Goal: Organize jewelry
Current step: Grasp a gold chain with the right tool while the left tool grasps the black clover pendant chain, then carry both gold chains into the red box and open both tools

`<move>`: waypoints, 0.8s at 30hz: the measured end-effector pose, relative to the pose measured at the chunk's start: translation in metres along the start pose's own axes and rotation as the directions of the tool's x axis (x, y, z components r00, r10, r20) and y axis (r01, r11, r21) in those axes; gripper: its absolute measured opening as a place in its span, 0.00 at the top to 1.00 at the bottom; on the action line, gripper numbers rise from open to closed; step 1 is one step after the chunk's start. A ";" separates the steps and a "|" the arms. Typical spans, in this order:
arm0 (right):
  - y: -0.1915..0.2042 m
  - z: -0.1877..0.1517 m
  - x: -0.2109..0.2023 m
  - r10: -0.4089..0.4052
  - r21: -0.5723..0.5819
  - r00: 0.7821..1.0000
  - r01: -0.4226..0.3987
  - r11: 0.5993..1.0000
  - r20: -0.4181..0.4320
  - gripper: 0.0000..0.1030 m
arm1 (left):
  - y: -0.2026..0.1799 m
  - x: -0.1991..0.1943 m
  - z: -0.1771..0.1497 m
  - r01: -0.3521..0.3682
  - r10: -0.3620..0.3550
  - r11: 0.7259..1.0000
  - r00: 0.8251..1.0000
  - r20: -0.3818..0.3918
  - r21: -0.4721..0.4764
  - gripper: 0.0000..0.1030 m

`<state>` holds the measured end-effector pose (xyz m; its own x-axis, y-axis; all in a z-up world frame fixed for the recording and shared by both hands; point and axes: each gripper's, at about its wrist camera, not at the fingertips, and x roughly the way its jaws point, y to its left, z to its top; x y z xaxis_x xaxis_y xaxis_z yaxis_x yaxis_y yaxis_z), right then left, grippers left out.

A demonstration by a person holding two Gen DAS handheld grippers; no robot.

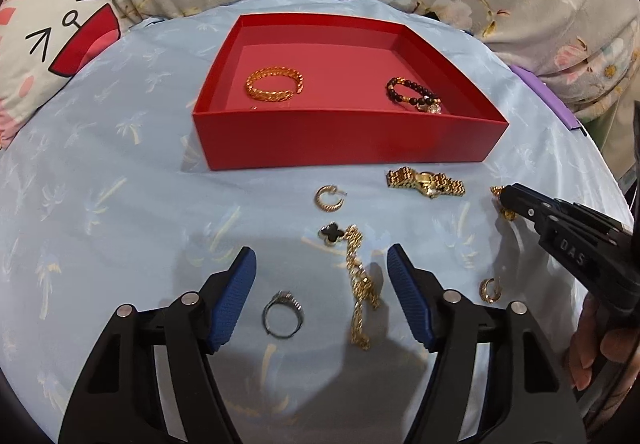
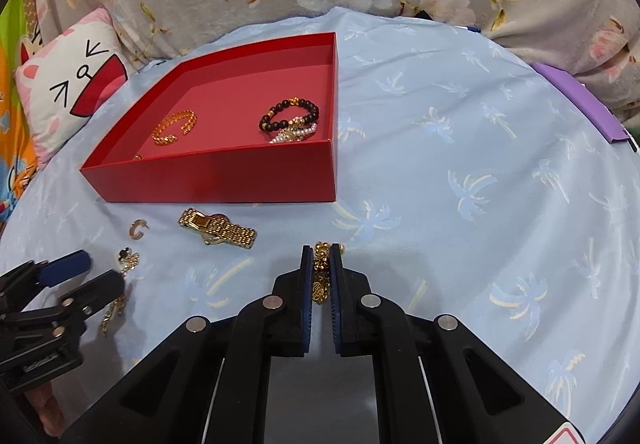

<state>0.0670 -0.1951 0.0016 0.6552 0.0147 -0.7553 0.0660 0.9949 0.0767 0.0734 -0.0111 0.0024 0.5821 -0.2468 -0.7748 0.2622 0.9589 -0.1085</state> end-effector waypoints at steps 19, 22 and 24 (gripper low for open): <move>0.001 -0.001 -0.016 0.040 0.020 0.998 -0.041 0.999 0.041 0.93 | -0.010 0.010 0.006 0.001 -0.002 0.999 1.000 0.009 0.047 0.85; 0.002 -0.001 -0.021 0.041 0.021 0.998 -0.042 0.999 0.051 0.93 | -0.008 0.004 0.006 0.020 -0.020 0.999 1.000 0.012 0.033 0.85; 0.002 0.000 -0.026 0.044 0.022 0.997 -0.046 0.999 0.060 0.93 | -0.006 -0.003 0.009 0.027 -0.028 0.999 0.999 0.022 0.028 0.85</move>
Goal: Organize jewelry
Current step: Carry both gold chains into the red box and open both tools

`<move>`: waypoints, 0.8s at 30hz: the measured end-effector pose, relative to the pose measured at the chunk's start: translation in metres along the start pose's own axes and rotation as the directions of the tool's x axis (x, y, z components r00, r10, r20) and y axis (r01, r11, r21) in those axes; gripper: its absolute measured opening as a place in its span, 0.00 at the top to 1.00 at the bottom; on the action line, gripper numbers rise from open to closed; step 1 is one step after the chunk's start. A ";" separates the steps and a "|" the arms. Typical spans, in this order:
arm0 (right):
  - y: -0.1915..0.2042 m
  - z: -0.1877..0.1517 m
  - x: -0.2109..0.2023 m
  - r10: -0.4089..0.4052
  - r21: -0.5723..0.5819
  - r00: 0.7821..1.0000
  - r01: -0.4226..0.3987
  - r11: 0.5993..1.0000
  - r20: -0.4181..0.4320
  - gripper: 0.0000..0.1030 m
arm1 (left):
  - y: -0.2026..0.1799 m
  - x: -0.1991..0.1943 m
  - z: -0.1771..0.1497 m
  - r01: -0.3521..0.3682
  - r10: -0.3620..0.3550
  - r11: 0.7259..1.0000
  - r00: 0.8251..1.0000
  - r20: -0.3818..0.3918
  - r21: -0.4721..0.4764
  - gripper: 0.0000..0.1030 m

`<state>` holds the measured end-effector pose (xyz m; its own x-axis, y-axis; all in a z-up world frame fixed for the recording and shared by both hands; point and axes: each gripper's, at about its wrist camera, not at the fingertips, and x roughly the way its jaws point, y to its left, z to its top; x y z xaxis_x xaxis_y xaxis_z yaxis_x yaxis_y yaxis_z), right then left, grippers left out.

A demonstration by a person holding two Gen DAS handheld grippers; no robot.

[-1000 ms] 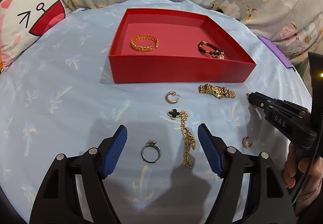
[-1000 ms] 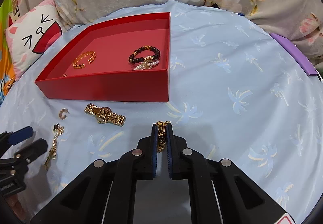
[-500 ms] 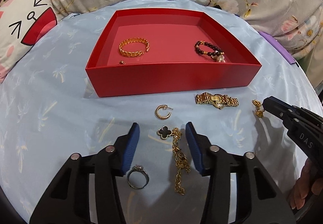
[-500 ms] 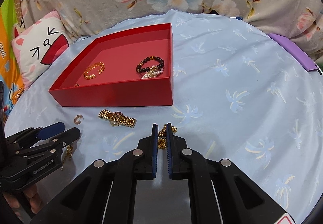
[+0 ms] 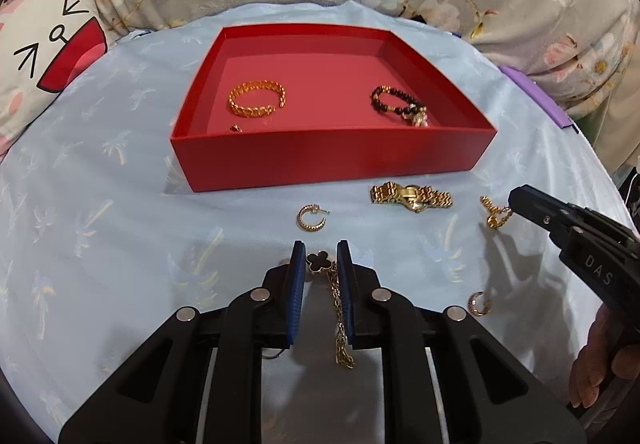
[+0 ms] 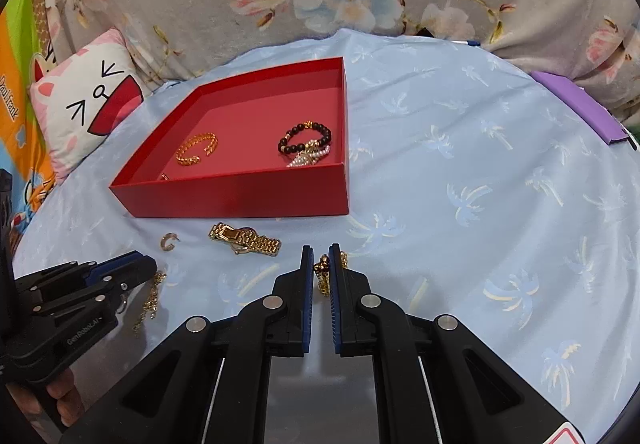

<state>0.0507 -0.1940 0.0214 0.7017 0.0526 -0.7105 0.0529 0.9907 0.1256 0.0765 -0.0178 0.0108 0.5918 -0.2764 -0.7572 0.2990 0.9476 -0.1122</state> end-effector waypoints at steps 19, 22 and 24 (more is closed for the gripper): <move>0.030 0.095 -0.045 0.080 -0.078 0.979 -0.066 0.995 0.186 0.93 | 0.022 -0.070 0.113 -0.027 0.024 1.000 0.971 0.237 0.012 0.85; 0.038 0.113 -0.036 0.091 -0.087 0.976 -0.075 0.993 0.197 0.93 | 0.023 -0.069 0.135 -0.032 0.028 0.999 0.965 0.261 0.011 0.85; 0.043 0.125 -0.029 0.110 -0.087 0.974 -0.095 0.992 0.200 0.93 | 0.024 -0.067 0.147 -0.036 0.032 0.999 0.960 0.276 0.011 0.85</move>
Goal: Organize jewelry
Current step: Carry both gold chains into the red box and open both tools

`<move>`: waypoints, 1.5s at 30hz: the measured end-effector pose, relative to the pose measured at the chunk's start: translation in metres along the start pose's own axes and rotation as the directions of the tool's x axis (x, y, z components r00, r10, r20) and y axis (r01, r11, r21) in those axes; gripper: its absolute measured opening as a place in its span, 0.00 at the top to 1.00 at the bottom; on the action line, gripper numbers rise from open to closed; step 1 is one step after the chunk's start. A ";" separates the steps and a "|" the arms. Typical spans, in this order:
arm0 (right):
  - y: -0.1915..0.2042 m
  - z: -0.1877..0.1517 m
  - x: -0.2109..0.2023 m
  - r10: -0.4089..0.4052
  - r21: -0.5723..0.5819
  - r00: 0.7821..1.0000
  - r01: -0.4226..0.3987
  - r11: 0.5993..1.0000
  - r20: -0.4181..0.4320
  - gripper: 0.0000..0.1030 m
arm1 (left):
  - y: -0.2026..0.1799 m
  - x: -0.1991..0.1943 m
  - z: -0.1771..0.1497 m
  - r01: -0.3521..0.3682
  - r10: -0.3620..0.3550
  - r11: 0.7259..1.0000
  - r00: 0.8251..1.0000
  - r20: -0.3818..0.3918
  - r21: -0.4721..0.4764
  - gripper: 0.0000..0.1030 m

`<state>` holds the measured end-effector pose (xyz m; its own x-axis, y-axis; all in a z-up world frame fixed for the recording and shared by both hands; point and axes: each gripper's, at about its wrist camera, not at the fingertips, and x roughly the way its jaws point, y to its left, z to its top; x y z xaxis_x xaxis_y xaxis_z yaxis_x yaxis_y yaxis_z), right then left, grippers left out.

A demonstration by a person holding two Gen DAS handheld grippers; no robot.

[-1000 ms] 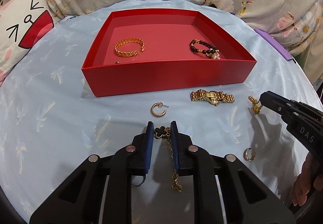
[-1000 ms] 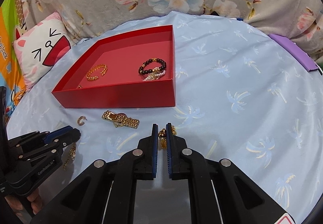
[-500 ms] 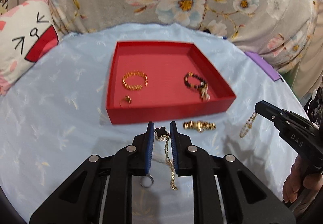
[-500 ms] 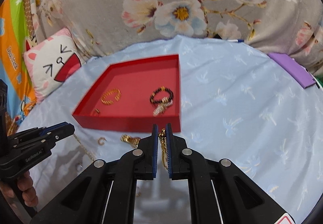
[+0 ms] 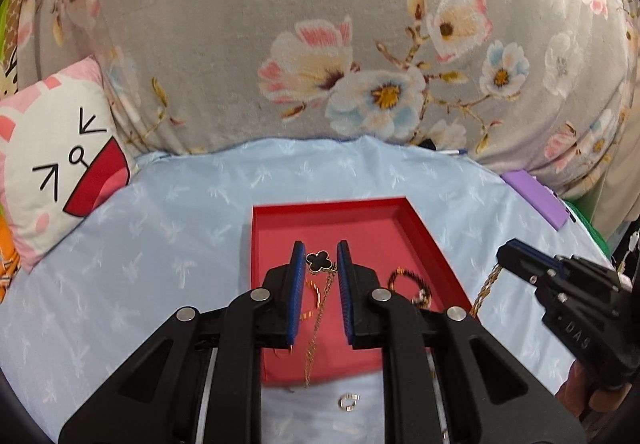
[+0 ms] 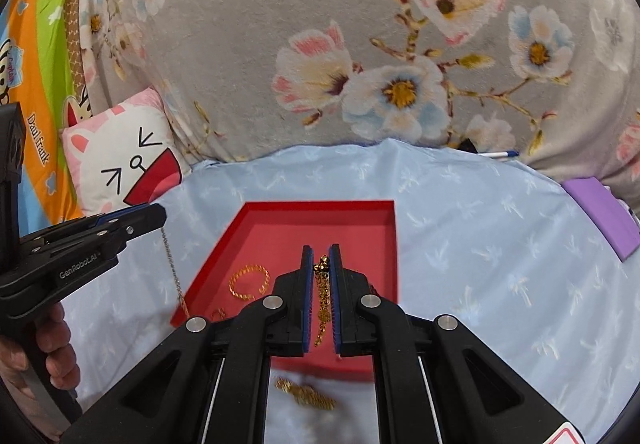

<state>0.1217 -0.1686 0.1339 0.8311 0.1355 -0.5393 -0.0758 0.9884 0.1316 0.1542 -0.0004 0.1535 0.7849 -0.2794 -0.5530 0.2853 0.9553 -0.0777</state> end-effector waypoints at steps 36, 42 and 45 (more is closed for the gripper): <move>0.021 -0.020 0.129 0.044 -0.037 0.986 -0.051 0.998 -0.164 0.85 | 0.017 0.132 0.041 -0.090 0.089 0.996 0.995 -0.053 -0.016 0.76; 0.015 -0.022 0.112 0.034 -0.029 0.989 -0.038 0.999 -0.141 0.78 | 0.018 0.124 0.038 -0.130 0.130 0.992 0.991 -0.031 0.003 0.52; 0.012 -0.026 0.099 0.025 -0.019 0.991 -0.027 0.999 -0.131 0.77 | 0.017 0.114 0.033 -0.122 0.122 0.993 0.992 -0.035 0.003 0.50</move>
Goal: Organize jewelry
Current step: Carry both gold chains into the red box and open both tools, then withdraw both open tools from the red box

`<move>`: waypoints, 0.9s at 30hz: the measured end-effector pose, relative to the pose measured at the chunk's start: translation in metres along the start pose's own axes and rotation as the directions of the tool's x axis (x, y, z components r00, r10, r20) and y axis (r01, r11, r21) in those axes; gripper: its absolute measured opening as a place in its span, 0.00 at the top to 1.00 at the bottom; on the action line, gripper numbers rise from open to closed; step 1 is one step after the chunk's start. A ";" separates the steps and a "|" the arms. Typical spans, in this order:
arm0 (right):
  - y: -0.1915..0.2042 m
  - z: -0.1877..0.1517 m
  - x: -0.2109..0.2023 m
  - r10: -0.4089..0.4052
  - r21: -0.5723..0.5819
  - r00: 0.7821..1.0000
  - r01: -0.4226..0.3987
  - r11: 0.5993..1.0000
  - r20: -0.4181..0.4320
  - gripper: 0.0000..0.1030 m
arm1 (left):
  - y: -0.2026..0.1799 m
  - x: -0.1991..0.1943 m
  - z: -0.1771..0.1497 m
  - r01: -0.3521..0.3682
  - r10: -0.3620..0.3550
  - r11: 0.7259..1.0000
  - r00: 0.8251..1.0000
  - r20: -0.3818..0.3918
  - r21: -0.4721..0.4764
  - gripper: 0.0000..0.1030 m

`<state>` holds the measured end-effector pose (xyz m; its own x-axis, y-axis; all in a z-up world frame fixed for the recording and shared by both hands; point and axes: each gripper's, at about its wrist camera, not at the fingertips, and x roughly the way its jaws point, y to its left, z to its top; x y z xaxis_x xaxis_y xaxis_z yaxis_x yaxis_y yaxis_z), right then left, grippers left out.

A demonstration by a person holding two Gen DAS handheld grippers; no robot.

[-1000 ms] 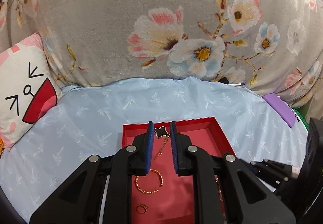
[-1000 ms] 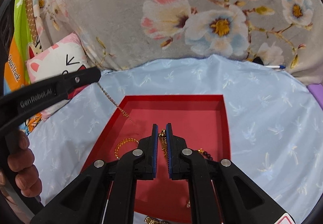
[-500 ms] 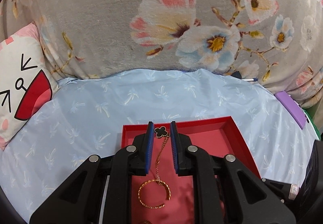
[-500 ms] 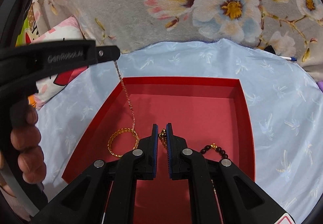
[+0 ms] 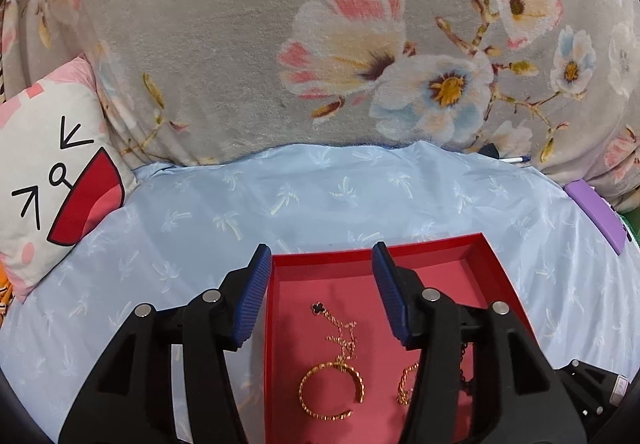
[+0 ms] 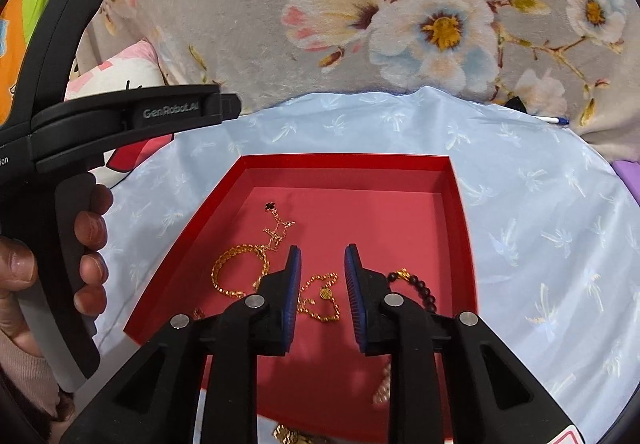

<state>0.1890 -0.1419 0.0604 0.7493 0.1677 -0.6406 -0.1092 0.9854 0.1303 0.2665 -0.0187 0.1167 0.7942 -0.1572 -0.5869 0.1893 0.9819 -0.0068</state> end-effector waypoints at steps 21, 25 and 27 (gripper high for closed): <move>-0.009 -0.089 -0.067 -0.034 -0.006 0.998 0.034 0.999 -0.050 0.63 | 0.011 -0.090 -0.105 0.038 -0.039 0.999 0.998 -0.057 -0.021 0.37; -0.003 -0.098 -0.058 -0.022 -0.023 0.996 0.020 1.000 -0.084 0.63 | 0.015 -0.094 -0.125 0.053 -0.056 0.998 0.994 -0.090 -0.043 0.37; -0.001 -0.100 -0.054 -0.030 -0.037 0.995 0.027 0.999 -0.093 0.62 | 0.016 -0.094 -0.133 0.053 -0.058 0.997 0.993 -0.105 -0.052 0.37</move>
<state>0.0828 -0.1491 0.0191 0.6883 0.1397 -0.7119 -0.1129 0.9900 0.0851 0.1176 0.0263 0.0639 0.7166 -0.2020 -0.6676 0.2010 0.9763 -0.0796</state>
